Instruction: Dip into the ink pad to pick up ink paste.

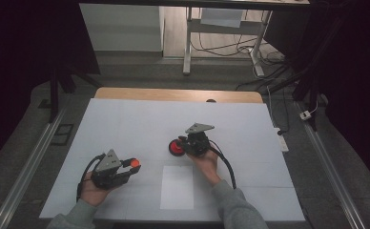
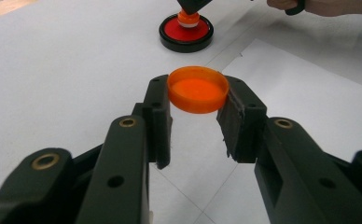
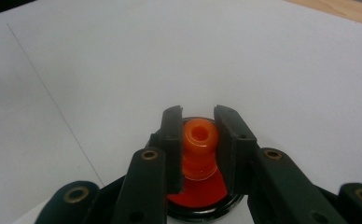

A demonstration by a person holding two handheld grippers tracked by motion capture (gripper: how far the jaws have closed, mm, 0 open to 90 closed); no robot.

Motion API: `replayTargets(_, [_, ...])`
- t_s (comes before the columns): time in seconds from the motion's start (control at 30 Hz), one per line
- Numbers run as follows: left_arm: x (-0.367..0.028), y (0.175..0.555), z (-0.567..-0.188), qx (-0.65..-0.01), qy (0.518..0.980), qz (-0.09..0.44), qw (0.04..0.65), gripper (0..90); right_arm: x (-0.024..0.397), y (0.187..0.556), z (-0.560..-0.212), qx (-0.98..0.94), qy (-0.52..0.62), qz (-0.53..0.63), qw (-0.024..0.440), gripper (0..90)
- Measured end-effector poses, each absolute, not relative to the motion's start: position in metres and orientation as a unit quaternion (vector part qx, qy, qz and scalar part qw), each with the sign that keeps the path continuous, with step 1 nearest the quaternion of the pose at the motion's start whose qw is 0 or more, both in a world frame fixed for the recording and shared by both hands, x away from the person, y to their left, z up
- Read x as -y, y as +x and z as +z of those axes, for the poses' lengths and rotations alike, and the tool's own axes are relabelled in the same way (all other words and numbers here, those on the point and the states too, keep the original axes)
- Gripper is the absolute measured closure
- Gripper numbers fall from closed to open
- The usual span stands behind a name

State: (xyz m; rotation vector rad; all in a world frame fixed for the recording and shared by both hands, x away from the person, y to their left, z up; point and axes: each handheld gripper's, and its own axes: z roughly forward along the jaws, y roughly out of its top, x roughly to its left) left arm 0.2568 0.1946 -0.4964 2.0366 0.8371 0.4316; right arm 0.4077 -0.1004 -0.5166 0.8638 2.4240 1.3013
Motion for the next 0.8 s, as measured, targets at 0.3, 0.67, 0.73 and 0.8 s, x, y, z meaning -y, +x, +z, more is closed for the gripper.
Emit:
replayTargets(0.3, [-0.1947, 0.257, -0.4965, -0.336, 0.818, 0.173, 0.433, 65.0, 0.0981, 0.4042, -0.5196, -0.842, 0.286, 0.433, 0.145, 72.7])
replayTargets(0.67, [-0.1937, 0.2565, -0.4963, -0.335, 0.819, 0.172, 0.432, 65.0, 0.0929, 0.3991, -0.5199, -0.847, 0.276, 0.421, 0.17, 73.0])
replayTargets(0.73, [-0.1936, 0.2565, -0.4962, -0.335, 0.819, 0.173, 0.433, 65.0, 0.0923, 0.3987, -0.5198, -0.848, 0.274, 0.419, 0.172, 73.1])
replayTargets(0.8, [-0.1935, 0.2565, -0.4961, -0.335, 0.819, 0.173, 0.432, 65.0, 0.0913, 0.398, -0.5195, -0.85, 0.274, 0.415, 0.175, 73.1])
